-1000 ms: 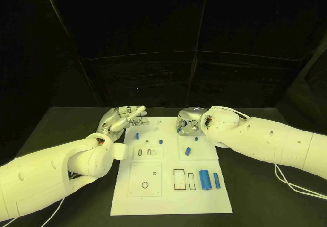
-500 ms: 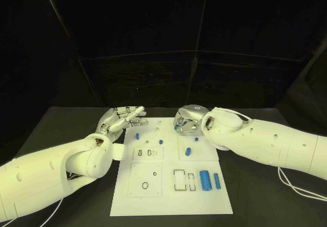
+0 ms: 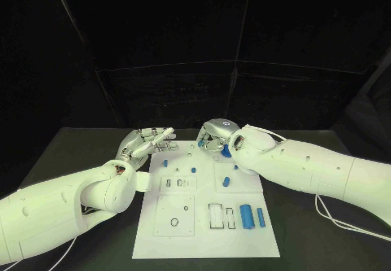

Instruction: Assemble the parts on the task board

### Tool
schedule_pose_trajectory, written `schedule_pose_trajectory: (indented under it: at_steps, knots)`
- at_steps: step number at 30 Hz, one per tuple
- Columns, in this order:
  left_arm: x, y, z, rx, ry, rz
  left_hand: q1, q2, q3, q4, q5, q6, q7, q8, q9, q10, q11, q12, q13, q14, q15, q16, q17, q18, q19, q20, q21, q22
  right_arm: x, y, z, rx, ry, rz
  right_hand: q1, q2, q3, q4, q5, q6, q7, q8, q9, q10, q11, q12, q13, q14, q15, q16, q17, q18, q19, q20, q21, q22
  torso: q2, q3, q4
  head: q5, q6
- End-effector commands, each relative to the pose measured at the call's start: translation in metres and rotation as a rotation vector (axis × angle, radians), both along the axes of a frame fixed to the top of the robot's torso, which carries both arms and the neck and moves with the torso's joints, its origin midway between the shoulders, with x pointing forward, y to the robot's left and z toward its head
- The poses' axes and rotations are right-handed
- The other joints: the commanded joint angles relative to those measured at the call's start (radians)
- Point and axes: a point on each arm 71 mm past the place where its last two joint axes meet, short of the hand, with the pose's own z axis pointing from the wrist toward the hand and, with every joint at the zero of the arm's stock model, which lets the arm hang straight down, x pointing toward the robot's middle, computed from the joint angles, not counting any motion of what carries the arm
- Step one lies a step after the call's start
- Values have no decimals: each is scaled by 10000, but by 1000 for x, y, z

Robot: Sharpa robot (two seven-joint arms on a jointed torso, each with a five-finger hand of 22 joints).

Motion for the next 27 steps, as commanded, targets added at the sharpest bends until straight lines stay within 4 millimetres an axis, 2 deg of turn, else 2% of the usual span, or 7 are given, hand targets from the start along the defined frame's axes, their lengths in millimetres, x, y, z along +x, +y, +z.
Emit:
schedule_pose_trajectory:
  at_steps: [1, 3, 7, 11, 27]
  knots:
    - [0, -3, 2, -79, -183, -185, 35, 64, -17, -67, 20, -11, 50, -57, -13, 59, 40, -42, -7, 5, 50, -46, 11, 125, 45, -3, -41, -16, 3, 8, 2, 114, -6, 215, -4, -117, 94, 2, -39, -52, 85, -49, -10, -102, 37, -45, -30, 365, 18, 95, 51, -141, 86, 4, 53, 43, 8, -6, 14, 7, -12]
    - [0, -4, 2, -81, -181, -195, 36, 64, -17, -69, 20, -11, 50, -58, -13, 59, 40, -43, -7, 5, 50, -47, 12, 125, 45, -2, -41, -17, 5, 14, 0, 16, 135, 258, -24, -148, 128, 28, -49, -77, 95, -52, -12, -134, 50, -47, -34, 360, 28, 125, 68, -141, 80, 13, 67, 56, 12, -8, 19, 10, -14]
    - [1, -4, 2, -84, -176, -205, 36, 64, -17, -69, 20, -11, 50, -58, -13, 59, 40, -43, -7, 5, 50, -47, 12, 125, 45, -2, -41, -17, 9, 23, -3, -192, 424, 254, -72, -199, 170, 89, -79, -122, 111, -54, -13, -178, 65, -45, -38, 355, 47, 184, 107, -144, 78, 30, 94, 88, 0, 2, -18, 72, -33]
    - [1, -5, 2, -88, -169, -221, 36, 64, -17, -69, 20, -11, 50, -58, -13, 59, 40, -43, -7, 5, 50, -47, 12, 125, 45, -2, -41, -17, 12, 28, -5, -306, 590, 173, -112, -238, 195, 139, -95, -161, 121, -58, -15, -211, 80, -44, -39, 351, 57, 224, 133, -146, 76, 43, 112, 109, 4, 6, -26, 89, -29]
    - [1, -6, 2, -102, -149, -271, 44, 62, -10, -85, 18, -22, 53, -69, -16, 49, 44, -59, -9, 2, 53, -62, 24, 124, 45, 0, -51, -24, 19, 37, -8, -741, 475, -93, -133, -290, 255, 193, -83, -212, 136, -56, -15, -278, 100, -48, -43, 339, 76, 268, 144, -148, 75, 58, 139, 142, 21, 9, -19, 113, -53]
